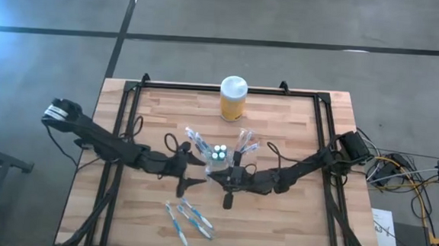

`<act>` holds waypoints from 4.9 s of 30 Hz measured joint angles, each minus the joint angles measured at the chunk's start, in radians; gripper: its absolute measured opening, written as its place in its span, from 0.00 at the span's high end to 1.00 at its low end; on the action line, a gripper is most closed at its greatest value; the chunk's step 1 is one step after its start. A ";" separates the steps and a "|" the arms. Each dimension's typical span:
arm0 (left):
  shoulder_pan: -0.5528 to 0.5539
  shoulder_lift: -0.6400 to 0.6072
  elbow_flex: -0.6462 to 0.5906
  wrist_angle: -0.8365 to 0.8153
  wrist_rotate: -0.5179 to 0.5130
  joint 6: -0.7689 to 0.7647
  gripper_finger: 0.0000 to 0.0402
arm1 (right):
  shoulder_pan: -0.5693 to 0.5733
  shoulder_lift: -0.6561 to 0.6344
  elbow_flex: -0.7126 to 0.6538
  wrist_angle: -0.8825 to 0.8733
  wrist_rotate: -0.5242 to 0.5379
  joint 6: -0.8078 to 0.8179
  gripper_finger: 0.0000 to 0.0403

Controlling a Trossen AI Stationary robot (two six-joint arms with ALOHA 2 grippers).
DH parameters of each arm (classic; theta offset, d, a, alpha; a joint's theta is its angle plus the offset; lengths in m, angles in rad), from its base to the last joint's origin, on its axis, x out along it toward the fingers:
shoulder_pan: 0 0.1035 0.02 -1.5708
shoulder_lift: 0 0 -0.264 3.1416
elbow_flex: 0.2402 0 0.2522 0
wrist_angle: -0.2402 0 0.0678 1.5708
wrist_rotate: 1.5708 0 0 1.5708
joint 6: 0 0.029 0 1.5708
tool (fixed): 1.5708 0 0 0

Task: Pick & Place toothbrushing station
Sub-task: Put the blue toothbrush into the transparent organizer

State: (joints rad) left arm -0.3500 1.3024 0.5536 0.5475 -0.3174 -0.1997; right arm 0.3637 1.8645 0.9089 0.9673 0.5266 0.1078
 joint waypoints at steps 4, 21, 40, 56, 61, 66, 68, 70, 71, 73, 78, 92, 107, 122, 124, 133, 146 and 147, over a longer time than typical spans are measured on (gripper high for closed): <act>0.009 0.026 0.029 -0.002 0.041 0.015 0.31 | 0.000 0.000 -0.001 -0.018 0.000 -0.006 0.98; 0.026 0.053 0.034 0.042 0.102 0.057 0.59 | 0.011 0.000 -0.002 -0.003 0.000 -0.007 0.98; 0.027 -0.057 -0.017 0.031 0.194 0.113 0.95 | 0.024 0.000 -0.005 0.004 0.003 -0.009 0.98; 0.069 -0.308 -0.217 0.090 -0.318 0.077 0.95 | 0.083 -0.012 -0.016 0.008 -0.001 -0.100 0.93; 0.130 -0.258 -0.216 0.138 -0.286 0.028 0.95 | 0.104 -0.012 -0.019 0.008 -0.001 -0.098 0.93; 0.151 -0.172 -0.216 0.170 -0.269 -0.031 0.95 | 0.111 -0.013 -0.019 0.009 -0.004 -0.125 0.93; 0.152 -0.123 -0.216 0.215 -0.269 -0.038 0.95 | 0.110 -0.013 -0.019 0.009 -0.003 -0.123 0.93; 0.153 -0.070 -0.216 0.272 -0.268 -0.037 0.95 | 0.110 -0.013 -0.019 0.009 -0.003 -0.124 0.93; 0.153 -0.042 -0.216 0.296 -0.268 -0.037 0.95 | 0.111 -0.013 -0.019 0.009 -0.003 -0.125 0.93; 0.153 0.014 -0.216 0.333 -0.267 -0.038 0.95 | 0.112 -0.013 -0.019 0.009 -0.003 -0.127 0.93; 0.152 0.141 -0.216 0.417 -0.265 -0.058 0.95 | 0.112 -0.013 -0.019 0.009 -0.003 -0.127 0.93; 0.153 0.250 -0.214 0.474 -0.259 -0.056 0.95 | 0.112 -0.014 -0.021 0.008 -0.003 -0.127 0.93; 0.145 0.101 -0.217 0.287 -0.190 -0.072 0.64 | 0.112 -0.014 -0.021 0.005 -0.003 -0.115 0.93; 0.103 -0.235 -0.175 -0.177 -0.169 -0.127 0.57 | 0.112 -0.014 -0.022 0.001 -0.004 -0.103 0.93; 0.081 -0.280 -0.162 -0.202 -0.162 -0.090 0.57 | 0.112 -0.014 -0.023 0.001 -0.004 -0.094 0.93; -0.021 -0.409 -0.086 -0.202 -0.166 0.136 0.58 | 0.112 -0.014 -0.026 0.001 -0.005 -0.089 0.93; -0.013 -0.174 -0.066 0.006 -0.375 0.405 0.93 | 0.112 -0.014 -0.026 0.001 -0.005 -0.089 0.93; -0.011 -0.150 -0.066 0.023 -0.375 0.408 0.96 | 0.112 -0.014 -0.026 0.001 -0.005 -0.089 0.93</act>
State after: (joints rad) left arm -0.3610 1.1523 0.4873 0.5700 -0.6922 0.2085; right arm 0.4759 1.8503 0.8833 0.9684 0.5217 0.0189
